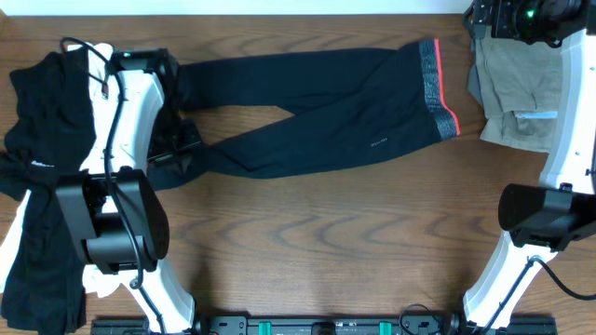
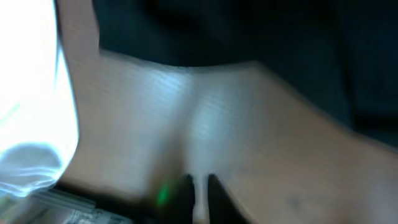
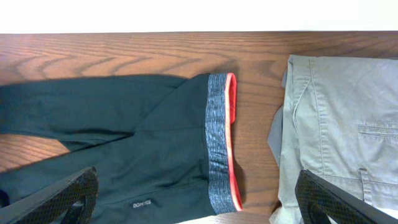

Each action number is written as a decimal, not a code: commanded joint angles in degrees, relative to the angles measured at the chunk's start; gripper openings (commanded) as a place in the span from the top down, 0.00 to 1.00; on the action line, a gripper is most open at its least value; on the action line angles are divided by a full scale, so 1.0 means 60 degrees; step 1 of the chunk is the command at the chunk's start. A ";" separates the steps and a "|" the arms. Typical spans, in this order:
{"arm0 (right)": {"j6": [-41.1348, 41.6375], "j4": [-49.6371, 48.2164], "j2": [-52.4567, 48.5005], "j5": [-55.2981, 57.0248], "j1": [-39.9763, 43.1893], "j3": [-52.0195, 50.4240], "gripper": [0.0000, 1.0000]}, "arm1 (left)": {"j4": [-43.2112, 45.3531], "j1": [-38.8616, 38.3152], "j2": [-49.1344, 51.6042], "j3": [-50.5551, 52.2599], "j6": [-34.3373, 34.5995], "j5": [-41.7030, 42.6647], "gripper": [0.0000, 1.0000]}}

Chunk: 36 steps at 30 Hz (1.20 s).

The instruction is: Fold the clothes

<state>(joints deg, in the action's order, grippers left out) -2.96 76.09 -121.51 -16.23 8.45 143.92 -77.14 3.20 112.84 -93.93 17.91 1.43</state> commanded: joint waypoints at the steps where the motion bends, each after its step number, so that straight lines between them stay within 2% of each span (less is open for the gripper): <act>1: -0.0168 -0.0036 -0.0022 0.0025 0.0022 -0.0015 0.01 | 0.0776 0.0135 0.0055 0.0157 0.0055 -0.0291 0.63; 2: -0.0168 -0.0040 -0.0022 0.0025 0.0022 -0.0015 0.01 | 0.1104 0.0164 0.0120 0.0164 0.0062 -0.0266 0.50; 3: -0.0168 -0.0036 -0.0022 0.0025 0.0022 -0.0015 0.01 | 0.1388 0.0171 0.0178 0.0164 0.0058 -0.0175 0.44; 6: -0.0168 -0.0007 -0.0022 0.0025 0.0022 -0.0015 0.01 | 0.1993 0.0168 0.0444 0.0164 0.0069 -0.0131 0.38; 16: -0.0160 0.0004 -0.0022 0.0018 0.0018 -0.0015 0.01 | 0.2667 0.0270 0.1712 0.0164 0.0466 -0.0135 0.38; 23: -0.0160 0.0058 -0.0022 0.0018 0.0018 -0.0015 0.01 | 0.3177 0.0357 0.1905 0.0164 0.0539 -0.0138 0.38; 24: -0.0160 0.0069 -0.0022 0.0022 0.0018 -0.0015 0.01 | 0.3249 0.0375 0.1905 0.0164 0.0576 -0.0138 0.39; 25: -0.0160 0.0073 -0.0022 0.0022 0.0018 -0.0015 0.01 | 0.3297 0.0386 0.1905 0.0164 0.0627 -0.0138 0.45; 26: -0.0160 0.0073 -0.0022 0.0022 0.0018 -0.0015 0.01 | 0.3311 0.0386 0.1905 0.0164 0.0637 -0.0138 0.56; 28: -0.0160 0.0073 -0.0018 0.0022 0.0018 -0.0015 0.01 | 0.3268 0.0382 0.1905 0.0164 0.0637 -0.0138 0.88; 29: -0.0164 0.0073 -0.0022 0.0022 0.0018 -0.0015 0.01 | 0.3228 0.0382 0.1905 0.0164 0.0637 -0.0138 0.94; 36: -0.0160 0.0069 -0.0022 0.0022 0.0018 -0.0015 0.01 | 0.2616 0.0459 0.1727 0.0055 0.0630 -0.0138 0.94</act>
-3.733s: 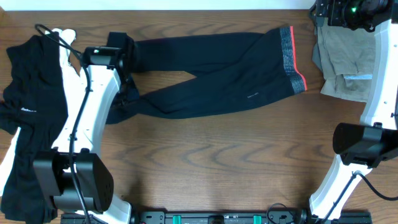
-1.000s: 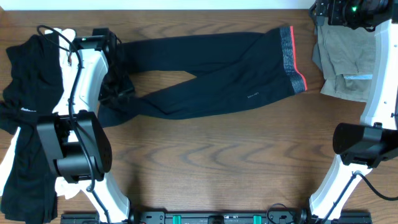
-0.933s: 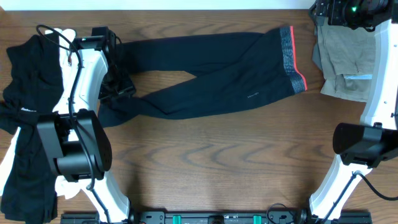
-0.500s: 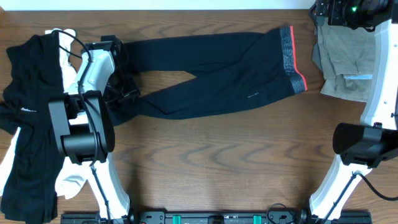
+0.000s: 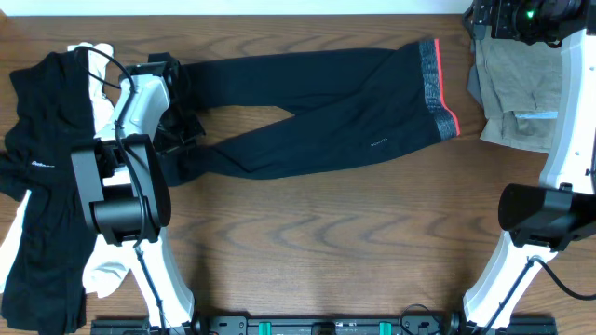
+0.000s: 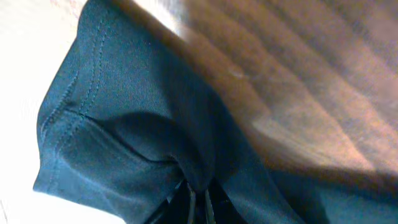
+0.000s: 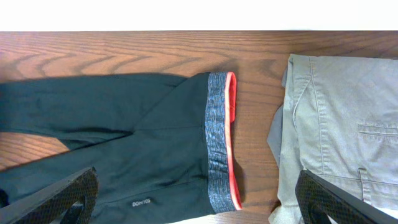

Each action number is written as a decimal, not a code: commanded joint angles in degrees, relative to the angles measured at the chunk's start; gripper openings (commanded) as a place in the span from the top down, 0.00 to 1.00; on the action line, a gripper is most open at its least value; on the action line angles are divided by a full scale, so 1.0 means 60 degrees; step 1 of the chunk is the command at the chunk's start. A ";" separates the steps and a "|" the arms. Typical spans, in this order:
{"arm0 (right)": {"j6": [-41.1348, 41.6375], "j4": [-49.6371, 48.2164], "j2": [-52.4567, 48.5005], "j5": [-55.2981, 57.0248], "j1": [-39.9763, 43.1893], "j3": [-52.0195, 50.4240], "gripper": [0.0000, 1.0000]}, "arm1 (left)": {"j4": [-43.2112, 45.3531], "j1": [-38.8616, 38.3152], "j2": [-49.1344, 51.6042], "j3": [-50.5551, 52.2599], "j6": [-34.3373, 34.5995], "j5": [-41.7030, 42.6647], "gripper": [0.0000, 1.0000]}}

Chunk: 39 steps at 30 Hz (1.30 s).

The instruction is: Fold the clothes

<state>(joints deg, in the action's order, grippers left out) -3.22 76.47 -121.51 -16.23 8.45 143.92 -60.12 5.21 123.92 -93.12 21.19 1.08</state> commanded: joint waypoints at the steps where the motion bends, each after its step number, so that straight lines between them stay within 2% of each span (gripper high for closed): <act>1: -0.0117 0.0007 -0.0022 0.0022 0.0018 -0.0015 0.01 | -0.0328 0.0160 -0.0193 -0.0146 0.0087 -0.0084 0.94; 10: -0.0117 0.0018 -0.0022 0.0011 0.0018 -0.0015 0.01 | -0.1107 0.0455 -0.1657 -0.0590 0.0087 -0.0076 0.94; 19: -0.0113 0.0044 -0.0022 -0.0131 0.0018 -0.0015 0.01 | -0.3217 0.0117 -0.2135 -0.0149 0.0084 -0.0080 0.94; 29: -0.0124 0.0036 -0.0022 -0.0117 0.0036 -0.0015 0.01 | -0.1971 0.0018 -0.2135 0.3410 0.0539 -0.0073 0.94; 39: -0.0197 0.0007 -0.0022 -0.0117 0.0044 -0.0015 0.01 | -0.1810 0.0011 -0.2255 0.3821 0.0765 0.0033 0.94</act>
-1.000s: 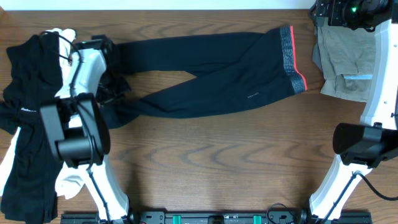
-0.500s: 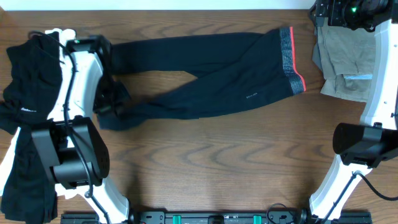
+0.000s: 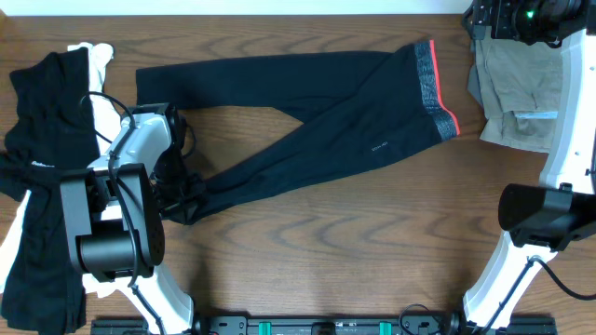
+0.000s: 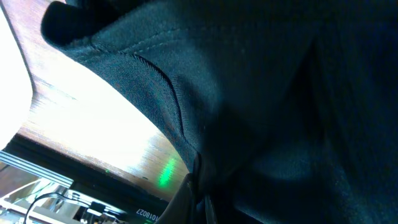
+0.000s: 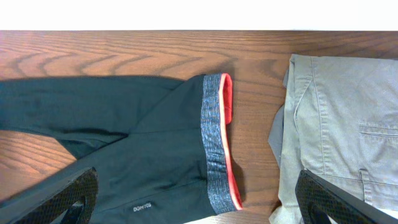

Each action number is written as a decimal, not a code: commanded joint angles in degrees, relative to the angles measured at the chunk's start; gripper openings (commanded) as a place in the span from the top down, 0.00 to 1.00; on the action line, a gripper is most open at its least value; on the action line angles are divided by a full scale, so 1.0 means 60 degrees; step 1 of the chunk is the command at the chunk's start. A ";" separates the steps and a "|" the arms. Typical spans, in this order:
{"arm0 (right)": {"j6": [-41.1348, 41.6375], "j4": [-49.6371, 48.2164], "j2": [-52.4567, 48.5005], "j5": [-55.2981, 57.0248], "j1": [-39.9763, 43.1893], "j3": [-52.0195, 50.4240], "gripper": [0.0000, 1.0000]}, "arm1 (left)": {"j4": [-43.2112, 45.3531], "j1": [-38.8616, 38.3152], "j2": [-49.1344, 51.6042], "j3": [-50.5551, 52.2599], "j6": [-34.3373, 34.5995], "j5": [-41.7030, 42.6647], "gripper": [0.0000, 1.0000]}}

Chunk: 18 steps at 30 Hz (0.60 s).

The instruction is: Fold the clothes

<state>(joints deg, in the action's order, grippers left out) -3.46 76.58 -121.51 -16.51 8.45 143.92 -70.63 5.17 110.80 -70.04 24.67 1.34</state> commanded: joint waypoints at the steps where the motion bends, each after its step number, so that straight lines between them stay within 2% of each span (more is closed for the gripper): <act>1: -0.0157 -0.0011 -0.0022 -0.0069 0.0033 -0.0015 0.01 | -0.0055 0.0018 -0.0087 -0.0033 0.0182 -0.0011 0.94; 4: -0.0153 -0.0011 -0.0022 -0.0073 0.0018 -0.0015 0.01 | -0.0066 0.0018 -0.0095 -0.0124 0.0058 0.0040 0.94; 8: -0.0157 -0.0066 -0.0022 -0.0069 0.0055 -0.0015 0.01 | -0.0291 0.0018 -0.0226 -0.0616 -0.0452 0.0823 0.92; 10: -0.0157 -0.0095 -0.0022 -0.0069 0.0066 -0.0015 0.01 | -0.0663 0.0018 -0.0426 -0.1002 -0.0608 0.0991 0.83; 12: -0.0160 -0.0095 -0.0022 -0.0069 0.0066 -0.0015 0.01 | -0.1071 0.0018 -0.0667 -0.1344 -0.0772 0.0987 0.63; 13: -0.0160 -0.0095 -0.0022 -0.0069 0.0066 -0.0015 0.01 | -0.1253 0.0018 -0.0823 -0.1508 -0.0863 0.0947 0.57; 18: -0.0157 -0.0157 -0.0022 -0.0069 0.0066 -0.0015 0.01 | -0.1115 0.0055 -0.1472 -0.1672 -0.0925 0.0404 0.48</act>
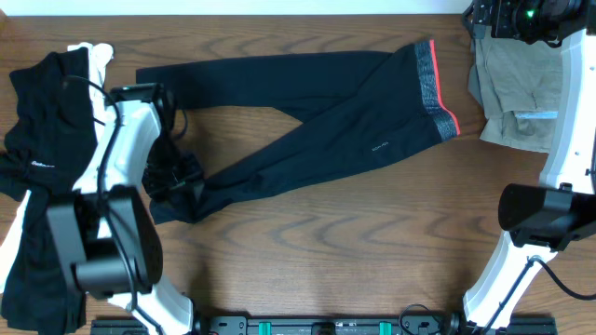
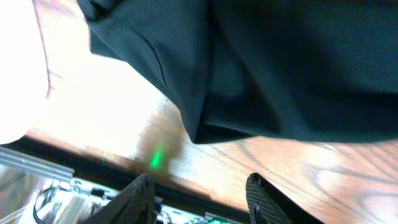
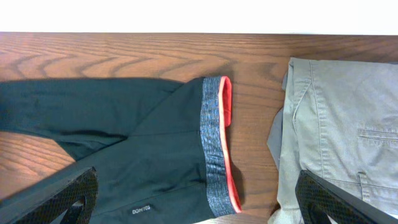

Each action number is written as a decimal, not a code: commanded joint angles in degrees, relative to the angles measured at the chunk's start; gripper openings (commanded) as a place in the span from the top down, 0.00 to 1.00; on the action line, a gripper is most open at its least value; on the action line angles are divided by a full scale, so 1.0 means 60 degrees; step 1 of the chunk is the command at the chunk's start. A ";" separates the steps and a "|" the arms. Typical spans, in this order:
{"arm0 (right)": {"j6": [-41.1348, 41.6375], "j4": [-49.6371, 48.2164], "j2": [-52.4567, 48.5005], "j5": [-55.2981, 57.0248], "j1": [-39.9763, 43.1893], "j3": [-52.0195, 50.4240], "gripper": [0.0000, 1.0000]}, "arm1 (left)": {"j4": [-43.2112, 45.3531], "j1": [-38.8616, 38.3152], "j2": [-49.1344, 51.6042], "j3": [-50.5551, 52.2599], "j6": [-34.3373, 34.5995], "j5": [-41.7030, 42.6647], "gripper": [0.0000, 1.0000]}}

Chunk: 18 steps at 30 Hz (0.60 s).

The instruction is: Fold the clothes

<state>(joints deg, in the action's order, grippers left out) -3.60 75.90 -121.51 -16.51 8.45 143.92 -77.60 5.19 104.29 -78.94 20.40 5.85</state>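
Observation:
Black leggings [image 1: 307,112] lie spread on the wooden table, with their grey and red waistband [image 1: 431,82] to the right. One leg runs left along the back. The other slants to a cuff [image 1: 175,207] at the front left. My left gripper [image 1: 180,179] hovers open just over that cuff [image 2: 205,118], and nothing is between its fingers [image 2: 142,190]. My right gripper [image 3: 199,196] stands open, high over the waistband [image 3: 214,155] at the back right, holding nothing.
Folded khaki trousers [image 1: 517,93] lie at the back right, under the right arm. A heap of black clothes [image 1: 42,140] and something white [image 1: 93,56] fill the left edge. The table's rail runs along the front edge [image 1: 317,326].
My left gripper was shut on the lower leg's cuff and is now open, drawn slightly back from it. The cuff stays flat at the front left. The right arm has not moved.
First the lower leg's end lay bunched under my left arm, near the upper leg. Then my left gripper was shut on its cuff there. Later that cuff was at the front left, the legs spread apart. Now it lies released.

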 commanded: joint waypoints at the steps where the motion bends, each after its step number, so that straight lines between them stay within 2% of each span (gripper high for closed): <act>1: -0.0138 -0.0047 -0.0022 -0.0073 0.0066 -0.0015 0.01 | 0.0146 0.0051 -0.0426 -0.0189 -0.0219 -0.0517 0.48; 5: -0.0135 -0.0040 -0.0022 -0.0073 0.0066 -0.0015 0.01 | 0.0903 0.0055 -0.0244 -0.0135 -0.0208 -0.1413 0.48; 9: -0.0138 0.0000 -0.0022 -0.0069 0.0058 -0.0015 0.01 | 0.1719 0.0062 0.0193 -0.0062 -0.0211 -0.1530 0.48; 18: -0.0306 0.0109 -0.0022 -0.0069 0.0066 -0.0015 0.01 | 0.2004 0.0062 0.1249 -0.0055 0.0051 -0.2375 0.48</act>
<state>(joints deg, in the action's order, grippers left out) -4.29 76.42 -121.51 -16.51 8.45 143.92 -65.56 5.21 110.24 -79.50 19.73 -5.41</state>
